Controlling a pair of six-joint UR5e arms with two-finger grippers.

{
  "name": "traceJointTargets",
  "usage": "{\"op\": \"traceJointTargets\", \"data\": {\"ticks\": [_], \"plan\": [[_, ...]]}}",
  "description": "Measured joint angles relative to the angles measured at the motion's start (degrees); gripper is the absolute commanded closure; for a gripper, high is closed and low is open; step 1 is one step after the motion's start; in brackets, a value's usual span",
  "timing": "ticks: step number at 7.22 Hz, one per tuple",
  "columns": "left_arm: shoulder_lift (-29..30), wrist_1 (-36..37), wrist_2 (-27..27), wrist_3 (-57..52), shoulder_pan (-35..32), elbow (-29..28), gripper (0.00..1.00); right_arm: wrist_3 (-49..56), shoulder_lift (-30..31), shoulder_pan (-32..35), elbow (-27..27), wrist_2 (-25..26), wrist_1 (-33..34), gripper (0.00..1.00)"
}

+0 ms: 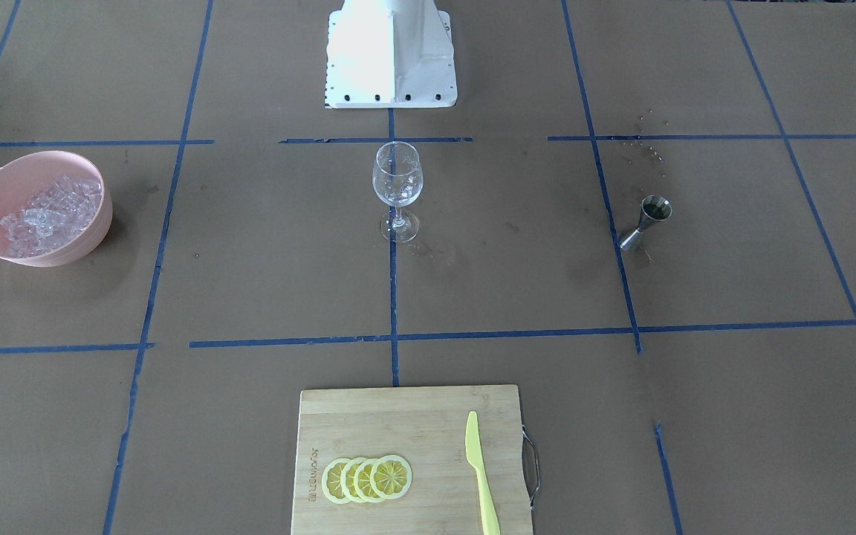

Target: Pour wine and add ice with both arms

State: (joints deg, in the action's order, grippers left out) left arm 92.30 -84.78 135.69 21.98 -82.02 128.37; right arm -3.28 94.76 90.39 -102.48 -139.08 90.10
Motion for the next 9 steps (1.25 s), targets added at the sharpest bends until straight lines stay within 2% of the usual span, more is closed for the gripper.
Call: {"op": "traceJointTargets", "data": {"ticks": [2,3,5,6,9], "plan": [[-2.48,-6.66,-7.34,13.43,8.82,4.39,0.00,0.02,-0.16,-0.04,-0.14,-0.16,-0.26,0.00],[-6.27,-13.53,-11.84,20.27,13.45,5.69,0.00,0.01,-0.22,-0.04,-0.21,-0.25,-0.25,0.00],[-17.17,-31.81,-21.34,32.34,23.05,6.44,0.00,-0.69,-0.27,-0.04,-0.31,-0.40,-0.27,0.00],[-20.37,-36.96,-27.04,36.67,28.31,6.52,0.00,-1.73,-0.27,-0.04,-0.38,-0.52,-0.29,0.00],[-23.83,-40.02,-47.64,51.27,47.90,6.62,0.00,-2.88,-0.28,-0.04,-0.55,-0.62,-0.36,0.00]]}}
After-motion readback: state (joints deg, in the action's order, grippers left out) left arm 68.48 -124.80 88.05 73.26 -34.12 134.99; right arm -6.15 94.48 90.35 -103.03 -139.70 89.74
